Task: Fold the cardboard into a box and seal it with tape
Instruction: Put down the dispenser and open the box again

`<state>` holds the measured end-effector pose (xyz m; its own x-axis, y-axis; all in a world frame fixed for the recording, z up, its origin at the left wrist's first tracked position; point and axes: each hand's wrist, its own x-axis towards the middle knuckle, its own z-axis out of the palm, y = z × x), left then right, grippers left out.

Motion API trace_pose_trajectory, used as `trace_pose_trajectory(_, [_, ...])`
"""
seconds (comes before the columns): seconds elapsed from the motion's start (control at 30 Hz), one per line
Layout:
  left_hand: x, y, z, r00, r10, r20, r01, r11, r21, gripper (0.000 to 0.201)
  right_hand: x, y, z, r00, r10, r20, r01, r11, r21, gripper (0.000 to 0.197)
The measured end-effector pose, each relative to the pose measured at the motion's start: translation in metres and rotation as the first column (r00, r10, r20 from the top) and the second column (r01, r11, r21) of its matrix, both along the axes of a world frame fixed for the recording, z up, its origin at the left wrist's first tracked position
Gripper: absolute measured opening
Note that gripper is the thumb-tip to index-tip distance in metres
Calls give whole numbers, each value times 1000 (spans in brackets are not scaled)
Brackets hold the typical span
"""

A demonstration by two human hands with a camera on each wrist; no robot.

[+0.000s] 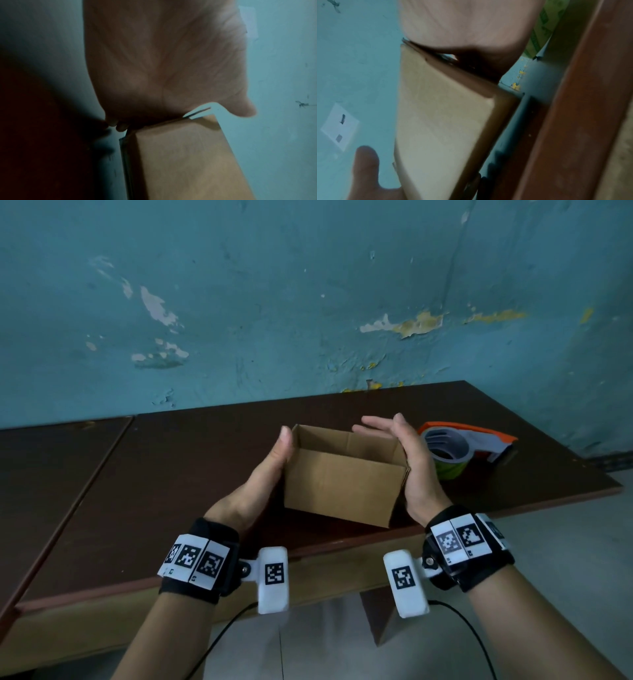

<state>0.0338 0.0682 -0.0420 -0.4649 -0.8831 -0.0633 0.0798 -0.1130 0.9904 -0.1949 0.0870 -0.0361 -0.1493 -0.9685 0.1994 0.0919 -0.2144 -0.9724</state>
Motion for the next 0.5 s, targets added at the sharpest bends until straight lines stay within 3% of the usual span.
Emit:
trace_pose_trajectory(0.17, [-9, -3, 3, 983, 108, -151, -111, 994, -12, 59, -1, -2, 0, 999, 4, -37, -7, 997, -73, 52])
trace_pose_trajectory(0.37, [-7, -7, -6, 997, 69, -18, -70, 994, -80, 61, -9, -4, -3, 993, 31, -117, -42, 995, -91, 53])
trace_pose_trajectory(0.5, [-14, -4, -3, 998, 56, -12, -56, 995, -77, 76, -12, -7, -7, 989, 28, -143, -40, 996, -83, 51])
